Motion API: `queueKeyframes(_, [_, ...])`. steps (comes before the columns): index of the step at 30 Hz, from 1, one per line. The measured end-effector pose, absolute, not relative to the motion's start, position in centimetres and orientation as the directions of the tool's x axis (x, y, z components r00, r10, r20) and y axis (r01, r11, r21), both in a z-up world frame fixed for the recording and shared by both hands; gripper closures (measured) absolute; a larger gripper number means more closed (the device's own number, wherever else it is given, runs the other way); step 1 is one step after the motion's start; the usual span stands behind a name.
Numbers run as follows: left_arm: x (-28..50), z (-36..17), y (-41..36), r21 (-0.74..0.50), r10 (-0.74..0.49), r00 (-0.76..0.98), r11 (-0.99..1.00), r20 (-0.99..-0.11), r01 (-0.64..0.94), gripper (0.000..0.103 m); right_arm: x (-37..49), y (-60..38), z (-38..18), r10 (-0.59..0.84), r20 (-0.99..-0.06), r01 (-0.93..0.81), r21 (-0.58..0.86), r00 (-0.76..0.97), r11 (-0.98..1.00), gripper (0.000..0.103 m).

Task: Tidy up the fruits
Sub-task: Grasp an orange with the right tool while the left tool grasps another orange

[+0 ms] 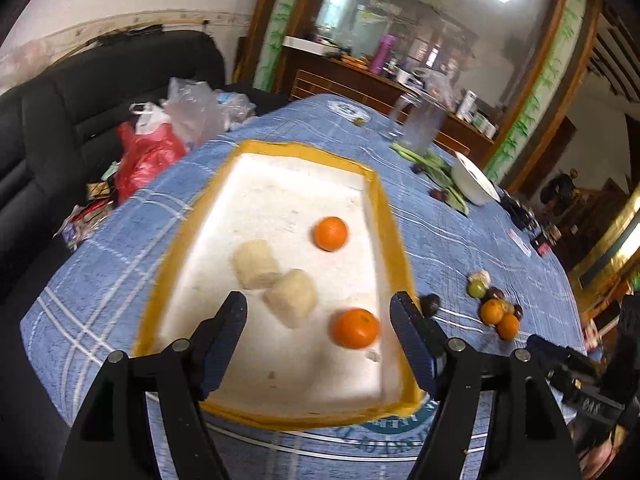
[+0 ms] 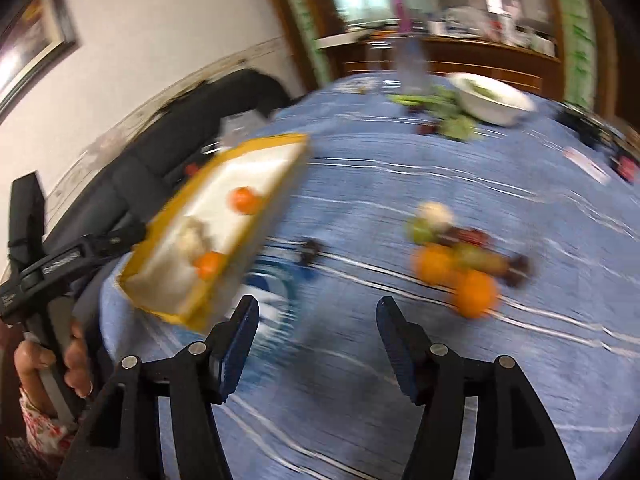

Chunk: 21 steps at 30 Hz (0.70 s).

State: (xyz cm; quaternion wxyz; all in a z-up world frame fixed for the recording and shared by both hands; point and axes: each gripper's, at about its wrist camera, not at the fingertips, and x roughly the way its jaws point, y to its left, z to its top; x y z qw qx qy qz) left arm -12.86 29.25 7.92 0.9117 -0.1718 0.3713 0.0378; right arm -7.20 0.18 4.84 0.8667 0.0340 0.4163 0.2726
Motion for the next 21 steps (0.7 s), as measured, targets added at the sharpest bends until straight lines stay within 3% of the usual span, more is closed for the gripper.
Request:
queueKeyframes(9, [-10.7, 7.8, 21.3, -0.212, -0.150, 0.684, 0.977, -0.713, -0.007, 0.030, -6.2, -9.8, 2.9, 0.391, -0.732, -0.242, 0.306, 0.559, 0.921, 0.037])
queueKeyframes(14, [-9.5, 7.4, 17.1, -0.169, -0.186, 0.652, 0.982, -0.735, 0.089, 0.030, -5.9, -9.6, 2.5, 0.391, -0.735, -0.248, 0.303, 0.554, 0.920, 0.037])
queueKeyframes(21, [-7.7, 6.4, 15.2, -0.198, -0.224, 0.617, 0.974, -0.754, 0.111, 0.030, -3.6, -5.9, 1.9, 0.342, -0.754, -0.308, 0.194, 0.561, 0.931, 0.037])
